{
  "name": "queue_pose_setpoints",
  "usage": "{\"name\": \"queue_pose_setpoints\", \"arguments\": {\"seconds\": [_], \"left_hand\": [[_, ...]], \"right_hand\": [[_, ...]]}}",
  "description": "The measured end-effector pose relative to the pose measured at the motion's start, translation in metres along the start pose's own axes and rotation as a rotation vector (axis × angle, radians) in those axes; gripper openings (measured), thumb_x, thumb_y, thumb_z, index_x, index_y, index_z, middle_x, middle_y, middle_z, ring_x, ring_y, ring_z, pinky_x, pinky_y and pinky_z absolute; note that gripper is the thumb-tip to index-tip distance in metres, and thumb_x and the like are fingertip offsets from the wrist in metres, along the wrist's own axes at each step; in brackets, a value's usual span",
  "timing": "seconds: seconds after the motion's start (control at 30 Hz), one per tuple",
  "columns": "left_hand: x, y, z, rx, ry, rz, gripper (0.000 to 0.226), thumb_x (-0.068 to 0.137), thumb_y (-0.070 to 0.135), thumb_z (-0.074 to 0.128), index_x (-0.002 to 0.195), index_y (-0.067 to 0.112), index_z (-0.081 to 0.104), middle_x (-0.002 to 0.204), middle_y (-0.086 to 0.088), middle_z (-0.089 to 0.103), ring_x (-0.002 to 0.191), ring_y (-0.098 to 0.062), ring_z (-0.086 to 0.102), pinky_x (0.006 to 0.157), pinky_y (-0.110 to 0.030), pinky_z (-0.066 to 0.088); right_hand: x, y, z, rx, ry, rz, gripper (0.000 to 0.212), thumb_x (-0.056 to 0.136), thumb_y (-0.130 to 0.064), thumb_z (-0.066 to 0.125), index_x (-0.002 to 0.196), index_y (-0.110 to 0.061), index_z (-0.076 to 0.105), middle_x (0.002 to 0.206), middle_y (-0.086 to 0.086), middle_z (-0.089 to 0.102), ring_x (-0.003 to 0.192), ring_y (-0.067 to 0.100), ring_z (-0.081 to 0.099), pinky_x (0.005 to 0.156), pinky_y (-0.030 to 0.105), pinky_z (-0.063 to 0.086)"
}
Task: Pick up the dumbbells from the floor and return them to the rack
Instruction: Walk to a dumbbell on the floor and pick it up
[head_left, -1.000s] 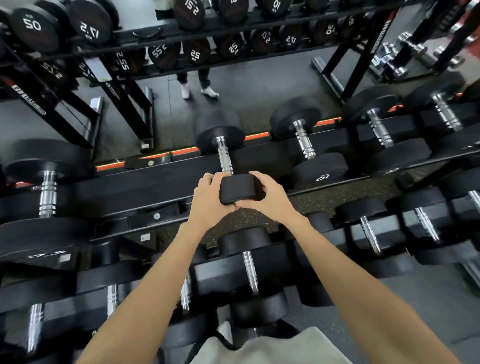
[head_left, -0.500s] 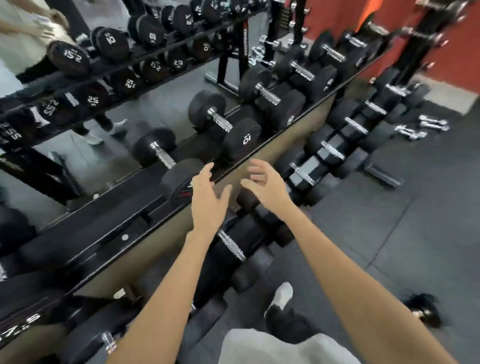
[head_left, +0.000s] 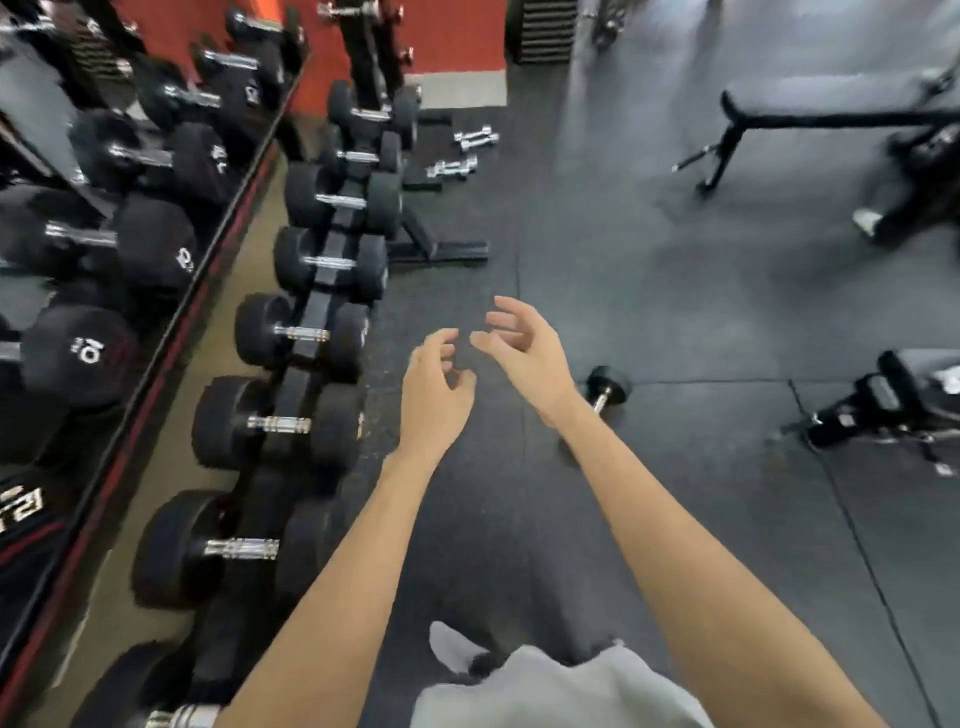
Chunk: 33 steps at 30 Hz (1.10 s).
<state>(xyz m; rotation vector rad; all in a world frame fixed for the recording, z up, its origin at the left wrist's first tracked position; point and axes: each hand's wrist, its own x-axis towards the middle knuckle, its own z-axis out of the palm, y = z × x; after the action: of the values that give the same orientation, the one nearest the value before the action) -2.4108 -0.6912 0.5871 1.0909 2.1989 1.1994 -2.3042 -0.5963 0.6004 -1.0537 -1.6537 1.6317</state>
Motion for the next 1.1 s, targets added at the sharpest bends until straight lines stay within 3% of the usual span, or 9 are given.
{"name": "queue_pose_setpoints", "arguments": {"seconds": [0.1,0.27,0.6,0.77,0.87,0.93,1.1], "left_hand": [[-0.007,0.038,0.065,0.041,-0.122,0.054,0.051,0.093,0.008,0.066,0.141,0.017,0.051,0.133,-0.006,0.054,0.113,-0.012,0.054,0.101,-0.033,0.048],[-0.018,0.076,0.151,0.113,-0.249,0.089,0.055,0.091,0.009,0.069,0.141,0.022,0.050,0.133,-0.004,0.055,0.107,-0.010,0.052,0.090,-0.022,0.040],[0.052,0.079,0.259,0.255,-0.441,0.037,0.050,0.088,0.011,0.069,0.136,0.019,0.054,0.129,-0.006,0.059,0.114,-0.020,0.059,0.096,-0.031,0.048],[0.129,0.041,0.322,0.393,-0.598,0.067,0.049,0.088,0.014,0.068,0.134,0.015,0.054,0.129,-0.009,0.057,0.118,-0.025,0.060,0.098,-0.041,0.050],[0.165,0.007,0.360,0.433,-0.659,0.059,0.051,0.087,0.013,0.070,0.135,0.015,0.054,0.131,-0.011,0.056,0.117,-0.027,0.058,0.097,-0.041,0.049],[0.183,-0.022,0.388,0.450,-0.698,0.070,0.052,0.087,0.013,0.070,0.137,0.016,0.053,0.131,-0.011,0.055,0.117,-0.027,0.058,0.097,-0.042,0.050],[0.211,-0.122,0.461,0.429,-0.741,0.050,0.044,0.091,0.014,0.062,0.134,0.016,0.055,0.130,-0.010,0.056,0.115,-0.024,0.058,0.096,-0.039,0.048]], "right_hand": [[-0.015,0.006,-0.081,0.015,0.104,0.029,0.055,0.088,-0.025,0.081,0.139,-0.025,0.059,0.131,-0.004,0.066,0.118,0.015,0.066,0.099,0.027,0.052],[-0.034,0.032,-0.183,0.025,0.205,0.086,0.049,0.090,-0.028,0.079,0.135,-0.027,0.059,0.131,-0.007,0.065,0.117,0.010,0.066,0.096,0.026,0.051],[0.035,0.107,-0.270,-0.089,0.232,0.259,0.046,0.090,-0.020,0.075,0.135,-0.018,0.061,0.124,0.000,0.067,0.104,0.015,0.066,0.096,0.030,0.053],[0.109,0.168,-0.295,-0.228,0.237,0.368,0.046,0.089,-0.021,0.074,0.133,-0.016,0.062,0.116,-0.002,0.067,0.105,0.014,0.064,0.101,0.033,0.052],[0.147,0.209,-0.299,-0.261,0.230,0.437,0.046,0.088,-0.021,0.074,0.132,-0.019,0.062,0.117,-0.002,0.068,0.108,0.014,0.065,0.091,0.030,0.054],[0.171,0.245,-0.299,-0.267,0.227,0.470,0.046,0.086,-0.021,0.076,0.131,-0.020,0.063,0.117,-0.002,0.069,0.107,0.013,0.065,0.084,0.023,0.049],[0.224,0.360,-0.283,-0.190,0.227,0.498,0.050,0.082,-0.022,0.078,0.131,-0.020,0.064,0.122,0.000,0.070,0.108,0.017,0.068,0.088,0.027,0.055]]}}
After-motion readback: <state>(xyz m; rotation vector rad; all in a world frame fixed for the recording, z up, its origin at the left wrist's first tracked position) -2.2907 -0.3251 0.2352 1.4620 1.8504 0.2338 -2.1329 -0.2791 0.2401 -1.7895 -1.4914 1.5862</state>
